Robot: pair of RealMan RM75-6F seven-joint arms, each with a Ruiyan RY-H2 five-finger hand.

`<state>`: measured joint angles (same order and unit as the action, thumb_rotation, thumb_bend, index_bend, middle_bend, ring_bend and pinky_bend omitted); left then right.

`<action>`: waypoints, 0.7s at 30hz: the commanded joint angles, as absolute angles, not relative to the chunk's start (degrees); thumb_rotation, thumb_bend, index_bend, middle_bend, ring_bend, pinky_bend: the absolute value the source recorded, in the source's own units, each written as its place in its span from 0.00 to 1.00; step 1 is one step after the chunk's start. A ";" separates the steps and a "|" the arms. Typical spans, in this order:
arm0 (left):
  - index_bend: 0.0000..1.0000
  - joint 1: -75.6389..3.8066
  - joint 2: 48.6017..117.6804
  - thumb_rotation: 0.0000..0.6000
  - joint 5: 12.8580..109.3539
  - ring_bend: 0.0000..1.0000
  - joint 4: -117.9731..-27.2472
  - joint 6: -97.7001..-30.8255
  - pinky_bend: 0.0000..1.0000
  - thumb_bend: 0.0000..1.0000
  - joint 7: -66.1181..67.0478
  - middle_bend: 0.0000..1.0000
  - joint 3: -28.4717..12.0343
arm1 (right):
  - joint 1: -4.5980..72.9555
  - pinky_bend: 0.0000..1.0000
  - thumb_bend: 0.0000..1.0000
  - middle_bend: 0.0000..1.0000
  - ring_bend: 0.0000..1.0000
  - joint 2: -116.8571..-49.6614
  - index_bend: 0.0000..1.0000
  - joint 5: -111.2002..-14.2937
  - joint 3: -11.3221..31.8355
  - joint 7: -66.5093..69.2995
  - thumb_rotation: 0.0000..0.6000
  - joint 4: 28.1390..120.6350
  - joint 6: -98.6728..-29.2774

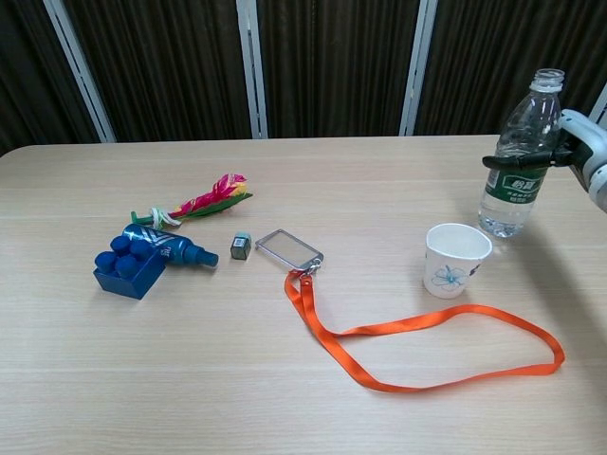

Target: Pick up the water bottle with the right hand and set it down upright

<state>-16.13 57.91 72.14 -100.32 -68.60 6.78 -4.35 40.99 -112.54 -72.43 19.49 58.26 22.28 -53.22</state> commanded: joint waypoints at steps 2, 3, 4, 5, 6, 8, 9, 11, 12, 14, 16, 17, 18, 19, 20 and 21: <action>0.00 -16.09 57.92 1.00 72.14 0.00 -100.36 -68.69 0.00 0.02 6.87 0.00 -4.31 | 40.88 0.51 0.31 0.57 0.49 -112.80 0.54 -72.78 19.13 58.91 1.00 21.67 -53.22; 0.00 -16.06 57.92 1.00 72.13 0.00 -100.40 -68.70 0.00 0.02 6.88 0.00 -4.28 | 40.84 0.51 0.29 0.57 0.48 -112.84 0.54 -72.87 19.02 59.12 1.00 21.53 -53.20; 0.00 -16.04 57.91 1.00 72.13 0.00 -100.43 -68.74 0.00 0.02 6.89 0.00 -4.26 | 40.78 0.51 0.28 0.56 0.47 -112.86 0.53 -72.97 18.91 59.35 1.00 21.42 -53.18; 0.00 -16.02 57.91 1.00 72.15 0.00 -100.46 -68.77 0.00 0.02 6.94 0.00 -4.23 | 40.73 0.51 0.26 0.55 0.46 -112.88 0.52 -73.06 18.81 59.60 1.00 21.34 -53.13; 0.00 -16.02 57.90 1.00 72.17 0.00 -100.49 -68.77 0.00 0.02 6.95 0.00 -4.22 | 40.68 0.51 0.24 0.53 0.45 -112.86 0.51 -73.13 18.73 59.82 1.00 21.33 -53.09; 0.00 -16.00 57.90 1.00 72.19 0.00 -100.59 -68.78 0.00 0.02 6.95 0.00 -4.18 | 40.48 0.51 0.19 0.49 0.42 -112.70 0.46 -73.52 18.35 60.74 1.00 21.46 -53.07; 0.00 -15.99 57.89 1.00 72.20 0.00 -100.62 -68.79 0.00 0.02 7.00 0.00 -4.15 | 40.36 0.51 0.17 0.47 0.41 -112.60 0.44 -73.82 18.06 61.24 1.00 21.40 -53.15; 0.00 -16.00 57.94 1.00 72.30 0.00 -100.67 -68.74 0.00 0.02 7.01 0.00 -4.06 | 40.15 0.51 0.14 0.45 0.39 -112.46 0.40 -74.15 17.77 61.93 1.00 21.26 -53.35; 0.00 -16.00 57.95 1.00 72.34 0.00 -100.66 -68.74 0.00 0.02 7.05 0.00 -4.04 | 40.13 0.51 0.13 0.44 0.38 -112.43 0.40 -74.19 17.72 62.09 1.00 21.21 -53.36; 0.00 -16.00 58.00 1.00 72.43 0.00 -100.66 -68.79 0.00 0.02 7.12 0.00 -4.00 | 40.09 0.51 0.12 0.43 0.37 -112.39 0.39 -74.25 17.66 62.40 1.00 21.08 -53.38; 0.00 -15.98 58.03 1.00 72.60 0.00 -100.71 -68.94 0.00 0.02 7.07 0.00 -4.00 | 39.96 0.51 0.12 0.42 0.37 -112.33 0.39 -74.29 17.62 62.79 1.00 20.93 -53.44; 0.00 -15.96 58.02 1.00 72.62 0.00 -100.69 -68.98 0.00 0.02 7.06 0.00 -3.99 | 39.90 0.51 0.12 0.42 0.37 -112.33 0.39 -74.29 17.61 62.92 1.00 20.87 -53.47; 0.00 -15.94 58.02 1.00 72.62 0.00 -100.69 -68.98 0.00 0.02 7.00 0.00 -3.98 | 39.85 0.51 0.11 0.42 0.37 -112.32 0.38 -74.32 17.57 63.08 1.00 20.81 -53.48; 0.00 -15.93 58.01 1.00 72.59 0.00 -100.69 -68.96 0.00 0.02 6.95 0.00 -3.98 | 39.80 0.51 0.11 0.41 0.37 -112.32 0.38 -74.34 17.54 63.25 1.00 20.75 -53.52; 0.00 -15.94 58.00 1.00 72.57 0.00 -100.67 -68.96 0.00 0.02 6.93 0.00 -3.98 | 39.76 0.51 0.10 0.40 0.36 -112.32 0.37 -74.36 17.52 63.38 1.00 20.68 -53.54; 0.00 -15.94 58.00 1.00 72.56 0.00 -100.65 -68.96 0.00 0.02 6.94 0.00 -3.99 | 39.74 0.51 0.09 0.40 0.36 -112.32 0.37 -74.38 17.48 63.45 1.00 20.64 -53.51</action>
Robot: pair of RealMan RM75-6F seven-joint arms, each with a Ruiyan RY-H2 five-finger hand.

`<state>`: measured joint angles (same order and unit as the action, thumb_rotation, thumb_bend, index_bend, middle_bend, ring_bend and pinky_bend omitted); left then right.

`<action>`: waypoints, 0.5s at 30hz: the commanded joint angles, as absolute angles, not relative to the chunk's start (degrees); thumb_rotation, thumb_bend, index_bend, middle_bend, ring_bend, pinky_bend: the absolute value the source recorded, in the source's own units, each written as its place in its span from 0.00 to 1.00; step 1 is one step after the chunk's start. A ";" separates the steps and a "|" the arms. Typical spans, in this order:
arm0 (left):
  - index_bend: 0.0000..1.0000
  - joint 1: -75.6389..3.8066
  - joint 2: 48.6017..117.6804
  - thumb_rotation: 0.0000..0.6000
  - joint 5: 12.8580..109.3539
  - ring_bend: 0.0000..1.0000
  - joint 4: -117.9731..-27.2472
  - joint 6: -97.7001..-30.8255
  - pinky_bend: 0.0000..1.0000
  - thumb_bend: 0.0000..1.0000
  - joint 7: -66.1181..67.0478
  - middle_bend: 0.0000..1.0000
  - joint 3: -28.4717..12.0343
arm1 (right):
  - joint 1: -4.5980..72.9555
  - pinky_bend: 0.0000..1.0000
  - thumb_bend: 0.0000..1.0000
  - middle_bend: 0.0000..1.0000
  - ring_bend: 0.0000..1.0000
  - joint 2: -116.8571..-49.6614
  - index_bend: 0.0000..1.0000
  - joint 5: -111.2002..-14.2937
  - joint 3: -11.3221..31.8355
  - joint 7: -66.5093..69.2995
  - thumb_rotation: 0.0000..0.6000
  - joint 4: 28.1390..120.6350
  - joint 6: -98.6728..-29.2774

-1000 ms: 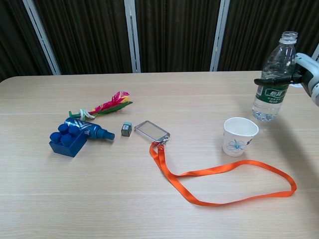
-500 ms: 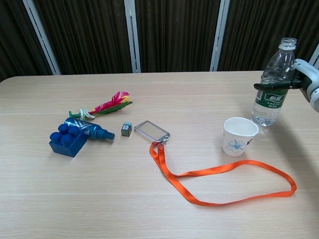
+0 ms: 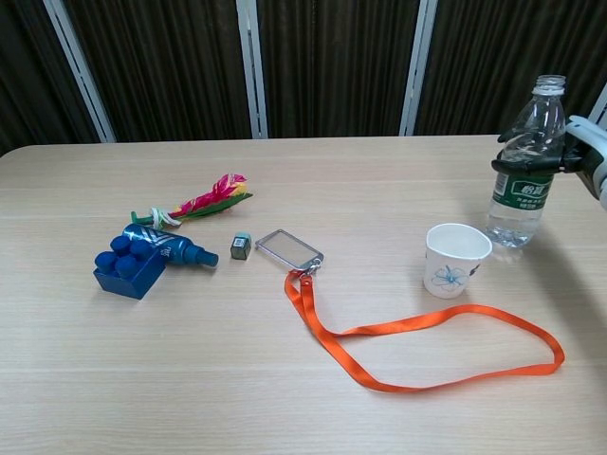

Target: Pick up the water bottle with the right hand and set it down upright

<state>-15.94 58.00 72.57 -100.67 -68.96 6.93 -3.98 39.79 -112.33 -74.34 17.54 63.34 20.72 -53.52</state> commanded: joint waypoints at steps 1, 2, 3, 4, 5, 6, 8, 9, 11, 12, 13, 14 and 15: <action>0.00 -15.94 58.01 1.00 72.56 0.00 -100.63 -68.96 0.00 0.02 6.97 0.00 -3.98 | 39.71 0.51 0.09 0.40 0.36 -112.31 0.36 -74.41 17.44 63.51 1.00 20.59 -53.49; 0.00 -15.94 58.01 1.00 72.56 0.00 -100.63 -68.95 0.00 0.02 6.98 0.00 -3.98 | 39.68 0.50 0.08 0.40 0.36 -112.31 0.36 -74.42 17.42 63.57 1.00 20.54 -53.50; 0.00 -15.95 58.02 1.00 72.56 0.00 -100.65 -68.94 0.00 0.02 6.98 0.00 -3.97 | 39.66 0.50 0.08 0.40 0.35 -112.32 0.36 -74.44 17.39 63.66 1.00 20.47 -53.52; 0.00 -15.96 58.02 1.00 72.58 0.00 -100.68 -68.92 0.00 0.02 6.97 0.00 -3.96 | 39.64 0.50 0.07 0.40 0.35 -112.31 0.36 -74.47 17.36 63.73 1.00 20.46 -53.48; 0.00 -15.97 58.02 1.00 72.60 0.00 -100.69 -68.92 0.00 0.02 6.97 0.00 -3.95 | 39.62 0.50 0.07 0.40 0.35 -112.29 0.36 -74.50 17.31 63.82 1.00 20.46 -53.43; 0.00 -15.96 58.02 1.00 72.64 0.00 -100.69 -68.94 0.00 0.02 7.01 0.00 -3.93 | 39.54 0.50 0.06 0.40 0.35 -112.29 0.36 -74.54 17.23 63.92 1.00 20.39 -53.37; 0.00 -15.95 58.03 1.00 72.65 0.00 -100.71 -68.96 0.00 0.02 7.04 0.00 -3.91 | 39.49 0.50 0.06 0.40 0.35 -112.28 0.36 -74.64 17.12 64.13 1.00 20.42 -53.39; 0.00 -15.95 58.02 1.00 72.64 0.00 -100.75 -68.96 0.00 0.02 7.01 0.00 -3.92 | 39.45 0.50 0.05 0.40 0.35 -112.27 0.36 -74.67 17.09 64.22 1.00 20.43 -53.38; 0.00 -15.92 57.99 1.00 72.66 0.00 -100.76 -69.04 0.00 0.02 7.02 0.00 -3.92 | 39.38 0.50 0.05 0.39 0.35 -112.26 0.36 -74.73 17.03 64.38 1.00 20.40 -53.47; 0.00 -15.91 57.98 1.00 72.69 0.00 -100.78 -69.08 0.00 0.02 7.01 0.00 -3.92 | 39.36 0.50 0.05 0.39 0.35 -112.25 0.36 -74.74 17.01 64.45 1.00 20.39 -53.50; 0.00 -15.90 57.98 1.00 72.70 0.00 -100.80 -69.09 0.00 0.02 6.99 0.00 -3.92 | 39.35 0.50 0.05 0.39 0.35 -112.25 0.35 -74.75 17.01 64.47 1.00 20.38 -53.52; 0.00 -15.89 57.96 1.00 72.74 0.00 -100.84 -69.12 0.00 0.02 6.98 0.00 -3.91 | 39.30 0.50 0.05 0.39 0.35 -112.22 0.35 -74.73 17.02 64.56 1.00 20.35 -53.59; 0.00 -15.88 57.94 1.00 72.78 0.00 -100.87 -69.12 0.00 0.02 6.96 0.00 -3.88 | 39.14 0.50 0.05 0.39 0.35 -112.16 0.35 -74.75 16.97 64.72 1.00 20.36 -53.63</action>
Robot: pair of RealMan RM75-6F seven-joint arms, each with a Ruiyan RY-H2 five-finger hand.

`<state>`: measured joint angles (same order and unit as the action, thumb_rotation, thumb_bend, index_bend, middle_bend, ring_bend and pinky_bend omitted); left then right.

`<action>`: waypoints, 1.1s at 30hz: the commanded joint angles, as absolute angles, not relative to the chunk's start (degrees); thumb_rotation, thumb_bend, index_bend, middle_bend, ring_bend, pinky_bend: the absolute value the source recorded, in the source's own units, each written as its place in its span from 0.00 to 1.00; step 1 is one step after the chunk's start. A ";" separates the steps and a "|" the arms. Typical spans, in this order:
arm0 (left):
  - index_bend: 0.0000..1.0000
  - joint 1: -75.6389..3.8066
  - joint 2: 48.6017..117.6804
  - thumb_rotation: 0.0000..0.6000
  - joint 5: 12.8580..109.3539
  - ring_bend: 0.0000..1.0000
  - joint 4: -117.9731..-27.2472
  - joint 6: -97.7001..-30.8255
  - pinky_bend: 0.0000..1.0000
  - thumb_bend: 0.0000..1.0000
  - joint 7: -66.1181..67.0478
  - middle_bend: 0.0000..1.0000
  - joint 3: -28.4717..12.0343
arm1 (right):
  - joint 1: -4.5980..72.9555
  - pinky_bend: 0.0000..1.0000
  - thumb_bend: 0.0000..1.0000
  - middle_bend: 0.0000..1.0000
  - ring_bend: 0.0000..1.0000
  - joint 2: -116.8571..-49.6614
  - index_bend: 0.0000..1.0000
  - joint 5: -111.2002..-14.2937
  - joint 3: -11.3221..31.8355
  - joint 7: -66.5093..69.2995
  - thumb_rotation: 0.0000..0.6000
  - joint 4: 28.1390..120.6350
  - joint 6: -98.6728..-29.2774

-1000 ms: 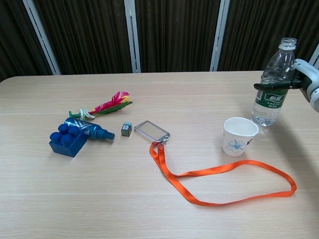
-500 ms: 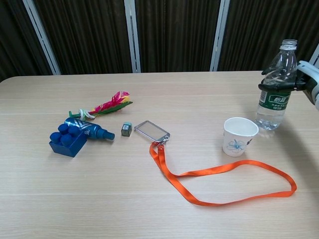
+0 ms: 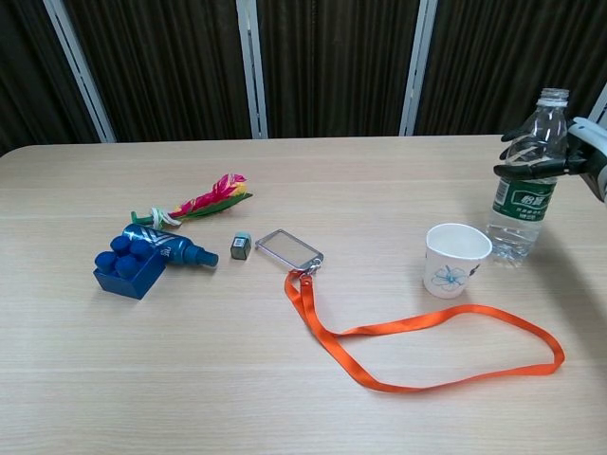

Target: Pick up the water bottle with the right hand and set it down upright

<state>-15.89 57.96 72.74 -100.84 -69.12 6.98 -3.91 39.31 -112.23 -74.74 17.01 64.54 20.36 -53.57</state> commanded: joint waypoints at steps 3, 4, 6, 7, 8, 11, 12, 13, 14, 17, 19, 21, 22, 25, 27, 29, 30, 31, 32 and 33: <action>0.00 -15.87 57.90 1.00 72.83 0.00 -100.86 -69.13 0.00 0.02 6.92 0.00 -3.87 | 38.73 0.50 0.05 0.39 0.35 -111.97 0.35 -74.94 16.74 65.22 1.00 20.65 -53.93; 0.00 -15.88 57.89 1.00 72.86 0.00 -100.87 -69.14 0.00 0.02 6.90 0.00 -3.87 | 38.58 0.50 0.05 0.39 0.35 -111.89 0.35 -74.99 16.68 65.40 1.00 20.81 -54.06; 0.00 -15.86 57.86 1.00 72.92 0.00 -100.93 -69.14 0.00 0.02 6.83 0.00 -3.84 | 38.21 0.50 0.05 0.39 0.35 -111.75 0.35 -75.18 16.43 65.64 1.00 21.08 -54.31; 0.00 -15.87 57.85 1.00 72.97 0.00 -100.94 -69.14 0.00 0.02 6.82 0.00 -3.83 | 37.97 0.50 0.05 0.39 0.35 -111.68 0.35 -75.24 16.31 65.75 1.00 21.21 -54.37; 0.00 -15.85 57.83 1.00 73.03 0.00 -100.98 -69.15 0.00 0.02 6.81 0.00 -3.80 | 37.77 0.50 0.05 0.39 0.35 -111.59 0.35 -75.27 16.23 65.88 1.00 21.36 -54.41; 0.00 -15.79 57.70 1.00 73.29 0.00 -101.13 -69.27 0.00 0.02 6.64 0.00 -3.75 | 37.24 0.50 0.04 0.39 0.35 -111.28 0.35 -75.43 15.97 66.04 1.00 21.86 -54.63; 0.00 -15.74 57.68 1.00 73.44 0.00 -101.16 -69.38 0.00 0.02 6.65 0.00 -3.70 | 36.95 0.50 0.04 0.39 0.35 -111.14 0.34 -75.64 15.72 65.98 1.00 22.02 -54.85; 0.00 -15.72 57.68 1.00 73.53 0.00 -101.20 -69.41 0.00 0.02 6.61 0.00 -3.66 | 36.79 0.50 0.03 0.38 0.35 -111.00 0.34 -75.85 15.50 66.01 1.00 22.18 -54.99; 0.00 -15.72 57.64 1.00 73.63 0.00 -101.28 -69.37 0.00 0.02 6.53 0.00 -3.61 | 36.54 0.49 0.01 0.38 0.34 -110.79 0.33 -76.20 15.15 66.17 1.00 22.41 -55.25; 0.00 -15.70 57.47 1.00 73.90 0.00 -101.47 -69.28 0.00 0.02 6.52 0.00 -3.44 | 35.89 0.45 0.00 0.35 0.32 -110.00 0.27 -77.06 14.35 67.10 1.00 23.44 -56.04; 0.00 -15.68 57.35 1.00 74.10 0.00 -101.64 -69.28 0.00 0.02 6.41 0.00 -3.37 | 35.44 0.41 0.00 0.31 0.29 -109.11 0.22 -77.90 13.57 68.21 1.00 24.52 -56.41; 0.00 -15.63 57.25 1.00 74.32 0.00 -101.76 -69.38 0.00 0.02 6.31 0.00 -3.31 | 35.08 0.36 0.00 0.26 0.23 -108.33 0.18 -78.63 12.86 68.80 1.00 25.31 -56.74; 0.00 -15.59 57.19 1.00 74.46 0.00 -101.83 -69.44 0.00 0.02 6.21 0.00 -3.27 | 34.87 0.32 0.00 0.23 0.19 -107.85 0.16 -79.13 12.38 69.09 1.00 25.81 -56.95; 0.00 -15.43 56.91 1.00 75.04 0.00 -102.16 -69.70 0.00 0.02 5.85 0.00 -3.12 | 34.04 0.20 0.00 0.14 0.07 -105.73 0.08 -81.25 10.19 70.17 1.00 27.74 -57.34; 0.00 -15.36 56.78 1.00 75.35 0.00 -102.28 -69.82 0.00 0.02 5.72 0.00 -3.04 | 33.72 0.15 0.00 0.08 0.02 -104.71 0.02 -82.07 9.31 70.37 1.00 28.72 -57.51; 0.00 -15.24 56.61 1.00 75.74 0.00 -102.49 -70.02 0.00 0.02 5.46 0.00 -2.95 | 33.32 0.12 0.00 0.05 0.00 -103.36 0.00 -83.06 8.23 70.40 1.00 30.07 -57.75; 0.00 -15.18 56.53 1.00 75.90 0.00 -102.57 -70.12 0.00 0.02 5.36 0.00 -2.91 | 33.16 0.10 0.00 0.03 0.00 -102.77 0.00 -83.43 7.83 70.43 1.00 30.68 -57.86; 0.00 -15.12 56.46 1.00 76.09 0.00 -102.65 -70.23 0.00 0.02 5.27 0.00 -2.86 | 33.01 0.07 0.00 0.02 0.00 -102.17 0.00 -83.78 7.44 70.45 1.00 31.30 -57.93; 0.00 -15.02 56.35 1.00 76.35 0.00 -102.74 -70.37 0.00 0.02 5.11 0.00 -2.77 | 32.85 0.04 0.00 0.01 0.00 -101.30 0.00 -84.26 6.92 70.48 1.00 32.14 -58.02; 0.00 -14.97 56.27 1.00 76.55 0.00 -102.81 -70.47 0.00 0.02 4.97 0.00 -2.73 | 32.75 0.02 0.00 0.00 0.00 -100.58 0.00 -84.77 6.38 70.43 1.00 32.78 -58.06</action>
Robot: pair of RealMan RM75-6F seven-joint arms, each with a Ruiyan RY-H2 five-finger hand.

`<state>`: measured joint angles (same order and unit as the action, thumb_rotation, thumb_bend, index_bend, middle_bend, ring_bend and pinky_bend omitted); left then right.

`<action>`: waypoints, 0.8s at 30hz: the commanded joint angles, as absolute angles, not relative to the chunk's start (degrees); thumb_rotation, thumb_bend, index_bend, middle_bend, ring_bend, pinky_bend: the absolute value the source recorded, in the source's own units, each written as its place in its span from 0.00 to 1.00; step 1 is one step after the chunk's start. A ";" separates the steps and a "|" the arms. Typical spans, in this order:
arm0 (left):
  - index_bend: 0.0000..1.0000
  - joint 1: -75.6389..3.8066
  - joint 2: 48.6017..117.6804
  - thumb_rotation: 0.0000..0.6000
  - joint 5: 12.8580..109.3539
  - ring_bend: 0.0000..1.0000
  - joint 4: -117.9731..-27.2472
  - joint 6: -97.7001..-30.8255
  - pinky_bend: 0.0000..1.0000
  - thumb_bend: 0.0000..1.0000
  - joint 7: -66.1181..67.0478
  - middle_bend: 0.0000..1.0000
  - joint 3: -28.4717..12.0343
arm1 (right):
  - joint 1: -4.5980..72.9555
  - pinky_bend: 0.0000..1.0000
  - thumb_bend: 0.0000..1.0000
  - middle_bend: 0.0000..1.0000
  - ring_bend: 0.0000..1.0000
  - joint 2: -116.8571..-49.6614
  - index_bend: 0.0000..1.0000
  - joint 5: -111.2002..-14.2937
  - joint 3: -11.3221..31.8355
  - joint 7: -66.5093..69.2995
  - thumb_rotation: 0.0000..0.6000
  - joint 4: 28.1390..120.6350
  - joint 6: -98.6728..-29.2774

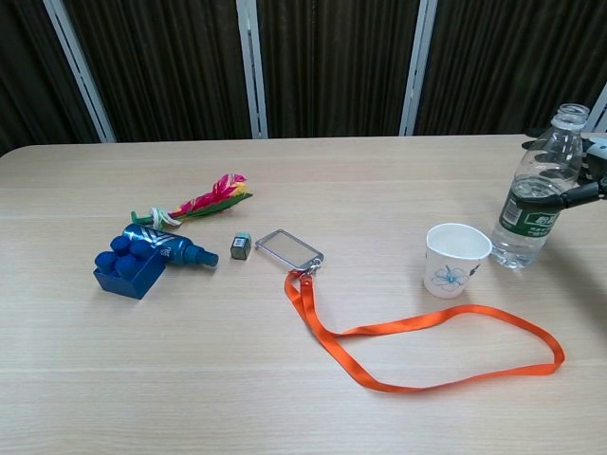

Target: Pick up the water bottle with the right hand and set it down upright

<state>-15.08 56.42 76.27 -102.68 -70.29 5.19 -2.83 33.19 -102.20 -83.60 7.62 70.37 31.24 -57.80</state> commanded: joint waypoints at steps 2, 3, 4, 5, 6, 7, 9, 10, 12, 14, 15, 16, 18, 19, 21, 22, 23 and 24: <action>0.00 -14.86 56.07 1.00 77.09 0.00 -103.05 -70.69 0.00 0.02 4.63 0.00 -2.63 | 32.50 0.00 0.00 0.00 0.00 -99.00 0.00 -86.45 4.63 69.20 1.00 33.39 -58.29; 0.00 -14.81 55.97 1.00 77.30 0.00 -103.11 -70.77 0.00 0.02 4.49 0.00 -2.57 | 32.36 0.00 0.00 0.00 0.00 -98.38 0.00 -86.81 4.27 68.98 1.00 33.89 -58.55; 0.00 -14.77 55.88 1.00 77.51 0.00 -103.16 -70.84 0.00 0.02 4.38 0.00 -2.52 | 32.26 0.00 0.00 0.00 0.00 -97.82 0.00 -87.10 3.97 68.55 1.00 34.31 -58.76; 0.00 -14.75 55.85 1.00 77.61 0.00 -103.19 -70.87 0.00 0.02 4.34 0.00 -2.49 | 32.21 0.00 0.00 0.00 0.00 -97.55 0.00 -87.23 3.82 68.28 1.00 34.49 -58.86; 0.00 -14.66 55.72 1.00 77.98 0.00 -103.27 -71.06 0.00 0.02 4.17 0.00 -2.41 | 31.96 0.00 0.00 0.00 0.00 -96.49 0.00 -87.72 3.29 66.86 1.00 35.16 -59.31; 0.00 -14.60 55.63 1.00 78.24 0.00 -103.34 -71.19 0.00 0.02 4.04 0.00 -2.36 | 31.72 0.00 0.00 0.00 0.00 -95.69 0.00 -88.03 2.88 65.42 1.00 35.62 -59.62; 0.00 -14.47 55.41 1.00 78.81 0.00 -103.52 -71.44 0.00 0.02 3.69 0.00 -2.22 | 31.00 0.00 0.00 0.00 0.00 -93.90 0.00 -88.35 2.19 60.77 1.00 36.49 -60.18; 0.00 -14.42 55.32 1.00 79.06 0.00 -103.59 -71.52 0.00 0.02 3.55 0.00 -2.16 | 30.61 0.00 0.00 0.00 0.00 -93.17 0.00 -88.32 1.93 58.40 1.00 36.94 -60.26; 0.00 -14.34 55.13 1.00 79.48 0.00 -103.74 -71.62 0.00 0.02 3.29 0.00 -2.03 | 29.80 0.00 0.00 0.00 0.00 -91.96 0.00 -87.87 1.71 54.61 1.00 38.05 -60.16; 0.00 -14.24 54.89 1.00 80.04 0.00 -103.94 -71.79 0.00 0.02 3.00 0.00 -1.87 | 28.72 0.00 0.00 0.00 0.00 -90.52 0.00 -87.21 1.53 50.70 1.00 39.73 -60.14; 0.00 -14.15 54.74 1.00 80.39 0.00 -104.06 -71.98 0.00 0.02 2.90 0.00 -1.78 | 28.00 0.00 0.00 0.00 0.00 -89.80 0.00 -86.73 1.53 48.79 1.00 40.45 -60.33; 0.00 -14.05 54.61 1.00 80.72 0.00 -104.17 -72.19 0.00 0.02 2.82 0.00 -1.70 | 27.35 0.00 0.00 0.00 0.00 -89.19 0.00 -86.30 1.58 46.98 1.00 41.24 -60.70; 0.00 -13.81 54.36 1.00 81.27 0.00 -104.38 -72.70 0.00 0.02 2.71 0.00 -1.59 | 26.09 0.00 0.00 0.00 0.00 -87.96 0.00 -85.63 1.67 43.68 1.00 42.95 -61.67; 0.00 -13.65 54.20 1.00 81.62 0.00 -104.58 -73.02 0.00 0.02 2.52 0.00 -1.52 | 25.25 0.00 0.00 0.00 0.00 -87.15 0.00 -85.38 1.75 41.60 1.00 44.13 -62.85; 0.00 -13.08 53.57 1.00 83.13 0.00 -105.30 -74.34 0.00 0.02 1.61 0.00 -1.29 | 21.67 0.00 0.00 0.00 0.00 -84.58 0.00 -84.97 1.85 37.06 1.00 47.73 -68.56; 0.00 -12.91 53.40 1.00 83.54 0.00 -105.38 -74.64 0.00 0.02 1.32 0.00 -1.18 | 20.68 0.00 0.00 0.00 0.00 -83.58 0.00 -84.52 2.01 35.88 1.00 49.95 -69.67; 0.00 -12.79 53.28 1.00 83.84 0.00 -105.41 -74.83 0.00 0.02 1.07 0.00 -1.10 | 19.93 0.00 0.00 0.00 0.00 -82.63 0.00 -84.03 2.19 34.71 1.00 52.06 -70.32; 0.00 -12.69 53.17 1.00 84.08 0.00 -105.44 -75.00 0.00 0.02 0.87 0.00 -1.04 | 19.24 0.00 0.00 0.00 0.00 -81.71 0.00 -83.48 2.40 33.56 1.00 54.04 -70.85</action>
<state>-12.91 53.39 83.79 -105.28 -74.75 1.15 -1.18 23.53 -86.00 -85.35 2.00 39.05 46.35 -66.73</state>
